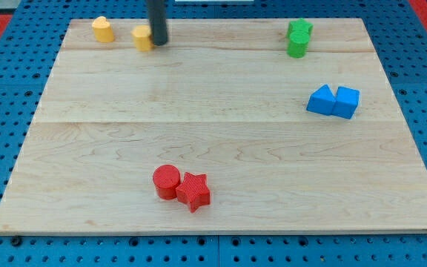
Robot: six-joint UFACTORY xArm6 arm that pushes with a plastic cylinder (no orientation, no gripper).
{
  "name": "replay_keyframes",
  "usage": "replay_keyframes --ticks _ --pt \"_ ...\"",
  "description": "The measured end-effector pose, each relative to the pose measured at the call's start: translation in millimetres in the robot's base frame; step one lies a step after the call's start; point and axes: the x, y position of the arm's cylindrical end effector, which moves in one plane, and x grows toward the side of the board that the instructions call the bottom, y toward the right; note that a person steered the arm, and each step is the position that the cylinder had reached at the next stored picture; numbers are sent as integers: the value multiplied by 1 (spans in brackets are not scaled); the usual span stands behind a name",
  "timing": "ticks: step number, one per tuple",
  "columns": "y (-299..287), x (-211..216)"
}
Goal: Separate the green blocks
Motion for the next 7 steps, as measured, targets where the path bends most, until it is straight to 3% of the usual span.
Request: replay_keyframes --ticks 1,2,3,4,6,7 --pt "-14 -10" --pt "66 -12" --pt "162 -40" --pt "215 -48" --pt "390 -45" --pt "353 -28"
